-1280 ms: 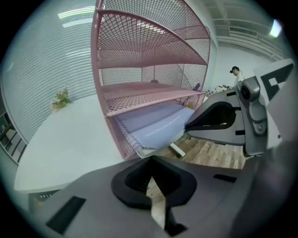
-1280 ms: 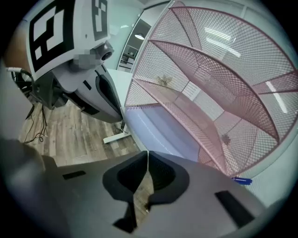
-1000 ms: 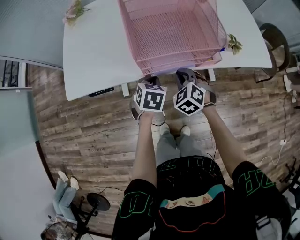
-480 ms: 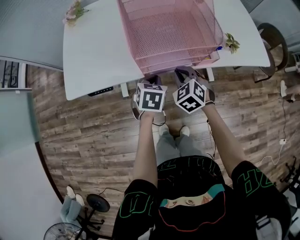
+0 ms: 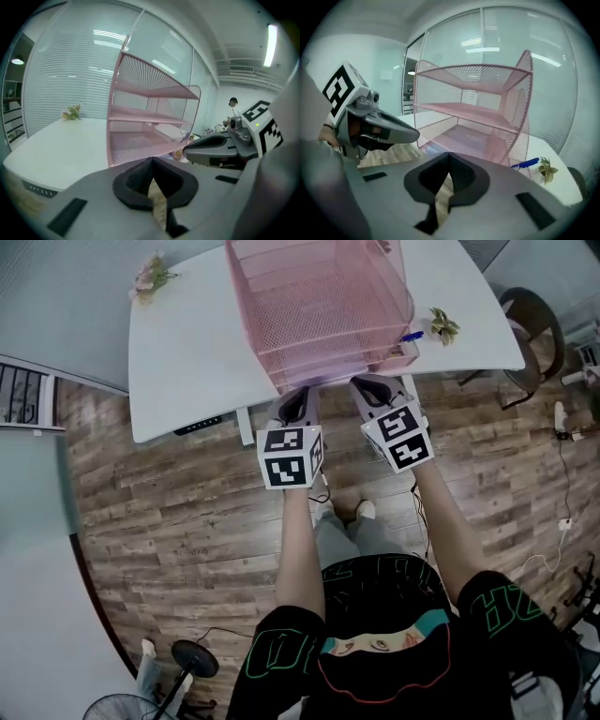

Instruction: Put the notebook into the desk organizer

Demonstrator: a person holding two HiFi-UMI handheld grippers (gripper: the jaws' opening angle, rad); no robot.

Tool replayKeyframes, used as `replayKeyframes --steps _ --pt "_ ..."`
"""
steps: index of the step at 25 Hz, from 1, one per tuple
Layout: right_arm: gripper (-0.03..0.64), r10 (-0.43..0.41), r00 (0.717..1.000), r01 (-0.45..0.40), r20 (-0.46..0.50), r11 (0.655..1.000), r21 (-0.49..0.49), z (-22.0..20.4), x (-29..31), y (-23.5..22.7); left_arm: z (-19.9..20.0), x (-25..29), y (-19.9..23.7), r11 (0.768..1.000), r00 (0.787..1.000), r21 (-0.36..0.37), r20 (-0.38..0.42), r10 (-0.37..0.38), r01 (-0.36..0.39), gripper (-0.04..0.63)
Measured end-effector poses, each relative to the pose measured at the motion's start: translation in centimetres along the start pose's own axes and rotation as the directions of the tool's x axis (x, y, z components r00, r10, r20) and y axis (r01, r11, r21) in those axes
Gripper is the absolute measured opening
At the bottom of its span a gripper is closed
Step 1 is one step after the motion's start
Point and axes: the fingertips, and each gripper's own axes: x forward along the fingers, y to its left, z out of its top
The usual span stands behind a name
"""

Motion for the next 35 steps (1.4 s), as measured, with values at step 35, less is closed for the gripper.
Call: replayKeyframes --steps 35 --pt "0.003 -0.165 0.823 0.086 0.543 0.982 0.168 16.6 -20.2 -2.2 17.1 -18.8 -5.4 0.968 0.799 0.091 0.586 0.137 -0.233 -0.002"
